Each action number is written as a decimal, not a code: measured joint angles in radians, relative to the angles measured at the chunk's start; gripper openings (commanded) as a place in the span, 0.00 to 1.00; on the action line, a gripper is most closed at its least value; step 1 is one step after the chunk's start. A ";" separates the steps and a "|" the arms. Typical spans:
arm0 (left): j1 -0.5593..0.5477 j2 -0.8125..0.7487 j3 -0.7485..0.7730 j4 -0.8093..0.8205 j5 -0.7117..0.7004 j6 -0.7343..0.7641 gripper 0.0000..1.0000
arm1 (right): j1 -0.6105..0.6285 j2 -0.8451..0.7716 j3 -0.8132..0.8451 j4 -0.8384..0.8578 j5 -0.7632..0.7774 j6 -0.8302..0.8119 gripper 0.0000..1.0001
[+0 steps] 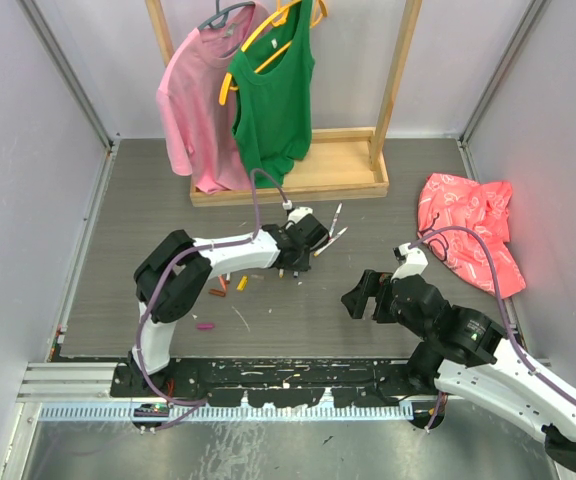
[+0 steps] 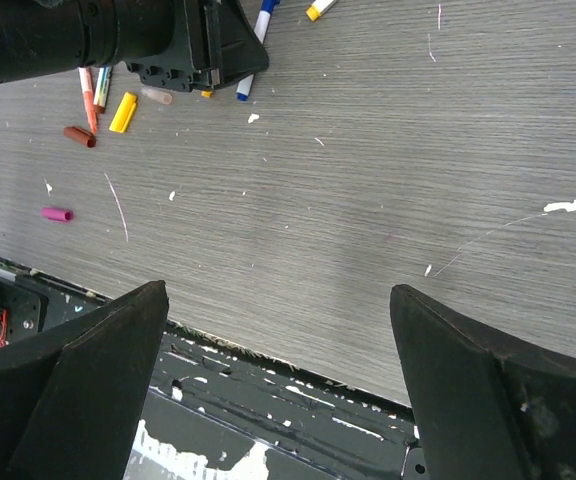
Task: Insert the pens into the pen caps
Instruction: Place the pen at the center of the board, then pick up the pen from the center of the board.
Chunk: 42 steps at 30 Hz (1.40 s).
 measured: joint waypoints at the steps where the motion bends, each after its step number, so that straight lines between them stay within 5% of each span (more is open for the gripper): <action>1: 0.000 -0.001 0.003 -0.008 0.000 0.002 0.28 | 0.000 0.000 0.000 0.000 0.000 -0.002 0.98; 14: 0.010 -0.195 0.150 -0.154 -0.052 0.061 0.31 | 0.000 0.019 0.046 -0.002 -0.002 -0.014 0.98; 30: 0.029 -0.849 -0.216 -0.211 -0.056 0.238 0.37 | 0.000 0.094 0.046 0.035 0.021 -0.014 0.97; 42: 0.206 -1.126 -0.468 -0.290 0.004 0.222 0.37 | 0.000 0.172 0.046 0.089 0.019 0.024 0.95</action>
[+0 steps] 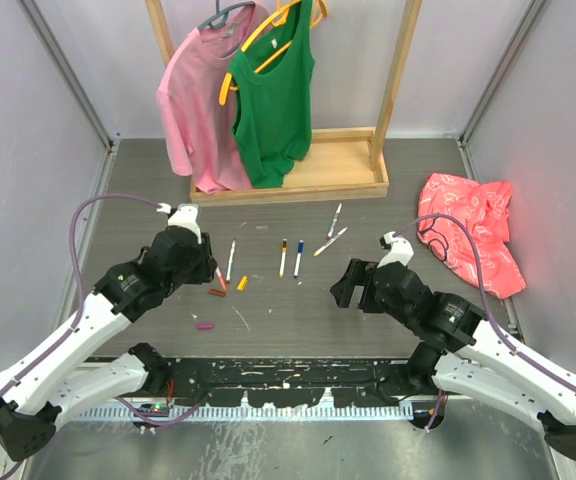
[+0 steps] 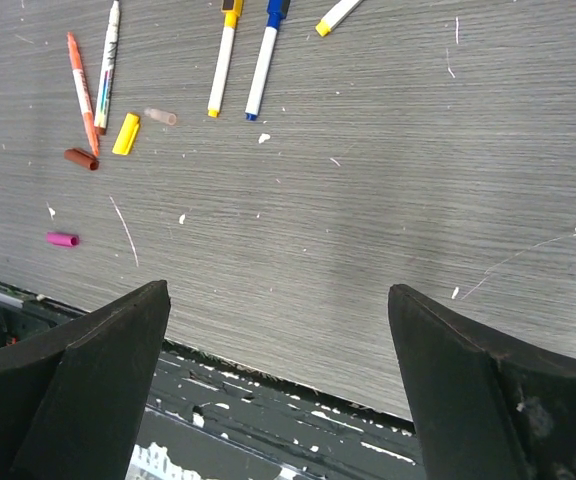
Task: Insert the pens into the pen caps
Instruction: Pick up the pen from the center of the board.
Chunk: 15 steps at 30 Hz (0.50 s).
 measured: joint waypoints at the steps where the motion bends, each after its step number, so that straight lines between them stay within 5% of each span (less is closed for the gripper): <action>1: 0.009 -0.004 -0.013 -0.002 0.006 -0.006 0.36 | 0.000 0.003 0.000 0.002 0.000 0.009 0.95; 15: 0.123 0.055 -0.197 0.054 0.103 -0.095 0.35 | 0.000 0.011 -0.013 0.003 -0.011 0.071 0.94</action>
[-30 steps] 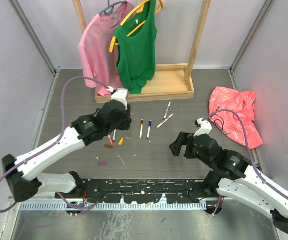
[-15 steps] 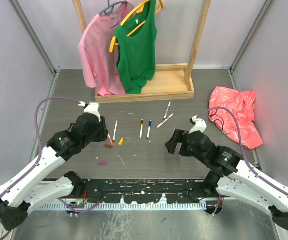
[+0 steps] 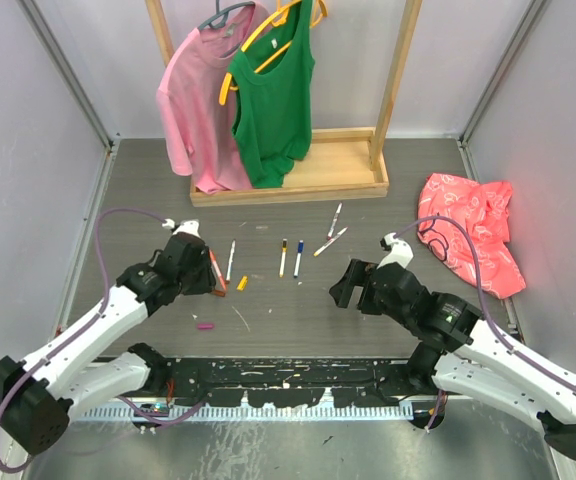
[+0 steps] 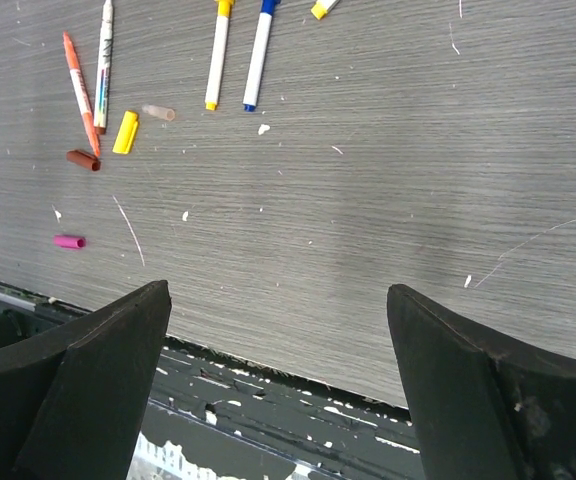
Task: Insert the pens into the pen caps
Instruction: Pick up the pen from the center of the board.
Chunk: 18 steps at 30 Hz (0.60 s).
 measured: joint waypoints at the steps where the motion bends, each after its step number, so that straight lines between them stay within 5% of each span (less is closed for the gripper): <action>1: 0.012 0.022 -0.002 0.016 0.010 0.000 0.35 | 0.000 0.000 -0.002 0.000 0.000 0.001 0.94; 18: 0.116 0.414 0.085 0.182 -0.010 -0.034 0.35 | 0.000 -0.028 -0.060 0.007 -0.014 0.031 0.94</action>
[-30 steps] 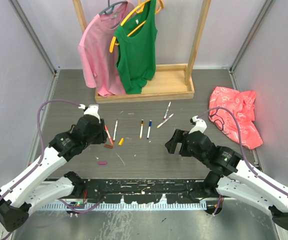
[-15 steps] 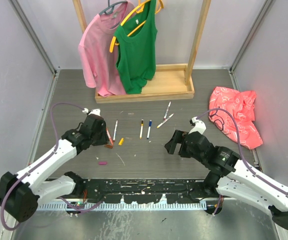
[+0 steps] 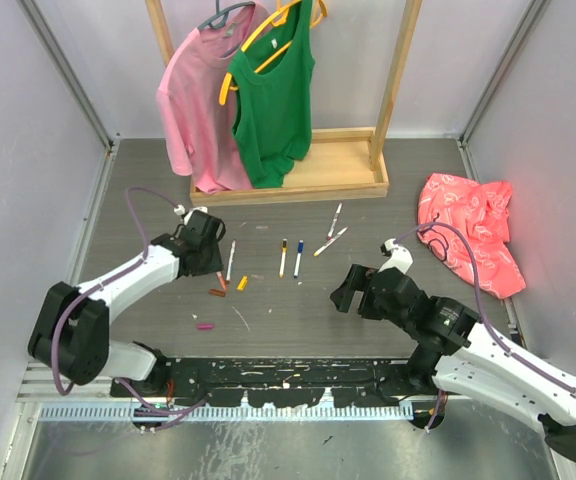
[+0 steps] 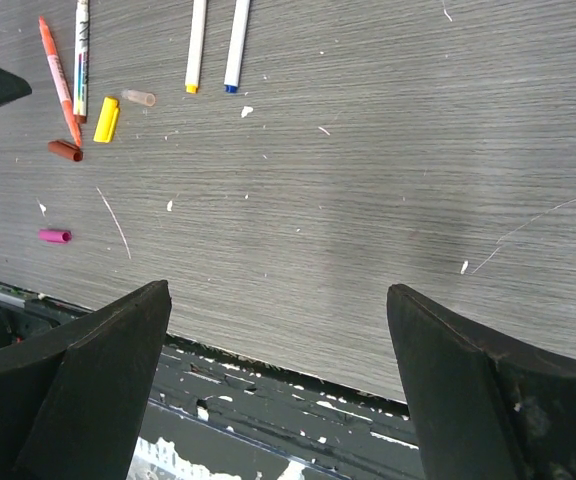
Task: Insert the pens into the pen caps
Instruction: Pick up the pen from the center of the board.
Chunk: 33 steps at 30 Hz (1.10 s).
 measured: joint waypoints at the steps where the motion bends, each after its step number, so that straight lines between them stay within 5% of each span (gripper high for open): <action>1: 0.002 0.021 0.012 0.007 -0.004 -0.003 0.36 | 0.000 -0.003 -0.003 0.001 -0.001 0.001 0.94; 33: 0.010 0.289 0.124 0.034 -0.059 -0.037 0.24 | 0.000 -0.034 -0.031 0.006 -0.005 0.002 0.94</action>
